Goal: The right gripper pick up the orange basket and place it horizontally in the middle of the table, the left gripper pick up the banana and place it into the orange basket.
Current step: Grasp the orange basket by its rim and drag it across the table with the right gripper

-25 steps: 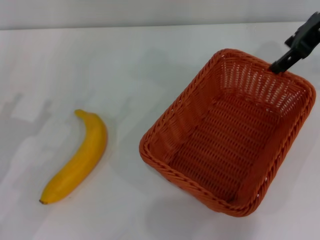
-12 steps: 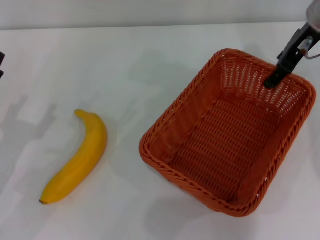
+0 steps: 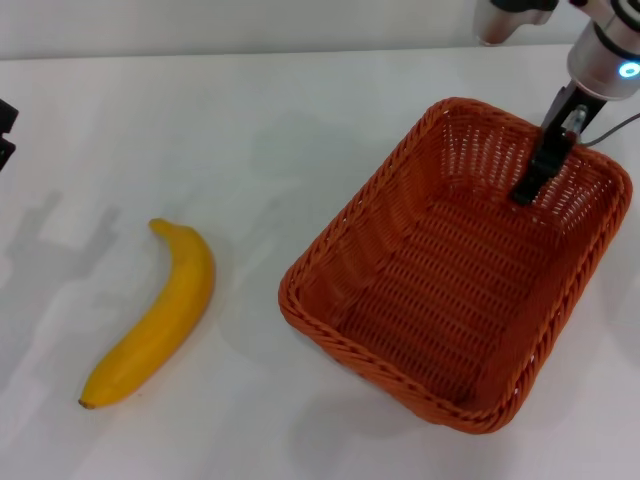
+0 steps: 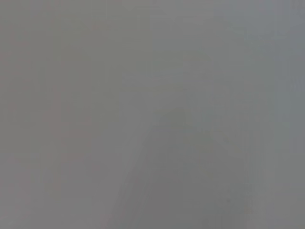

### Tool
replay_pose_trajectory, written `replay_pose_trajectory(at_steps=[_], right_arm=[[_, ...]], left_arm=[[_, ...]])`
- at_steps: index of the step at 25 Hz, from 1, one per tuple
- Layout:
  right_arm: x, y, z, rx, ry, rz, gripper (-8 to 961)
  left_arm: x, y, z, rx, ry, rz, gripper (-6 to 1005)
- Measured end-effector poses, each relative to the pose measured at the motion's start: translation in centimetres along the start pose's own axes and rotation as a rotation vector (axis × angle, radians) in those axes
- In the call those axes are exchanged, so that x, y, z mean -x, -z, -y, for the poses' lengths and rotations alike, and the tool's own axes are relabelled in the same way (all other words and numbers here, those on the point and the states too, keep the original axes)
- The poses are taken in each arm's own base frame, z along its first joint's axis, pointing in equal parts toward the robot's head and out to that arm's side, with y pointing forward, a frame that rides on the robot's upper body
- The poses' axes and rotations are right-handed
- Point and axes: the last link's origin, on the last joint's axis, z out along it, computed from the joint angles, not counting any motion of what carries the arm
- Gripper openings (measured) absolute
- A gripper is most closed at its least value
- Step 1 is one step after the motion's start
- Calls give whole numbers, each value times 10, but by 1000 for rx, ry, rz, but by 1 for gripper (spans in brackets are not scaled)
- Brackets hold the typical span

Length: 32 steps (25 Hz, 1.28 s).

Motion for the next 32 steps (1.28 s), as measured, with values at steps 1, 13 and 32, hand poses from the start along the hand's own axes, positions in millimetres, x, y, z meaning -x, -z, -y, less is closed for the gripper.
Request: replay_pose_trajectory(at_steps=[1, 13, 32], right_arm=[[1, -1, 0, -2, 4, -2, 739], [6, -5, -5, -32, 58, -48, 644], [-37, 56, 34, -39, -352, 51, 228]], left_arm=[[0, 0, 0, 0, 0, 1, 889], [-2, 0, 2, 2, -10, 1, 889], [-8, 6, 5, -7, -32, -19, 888]])
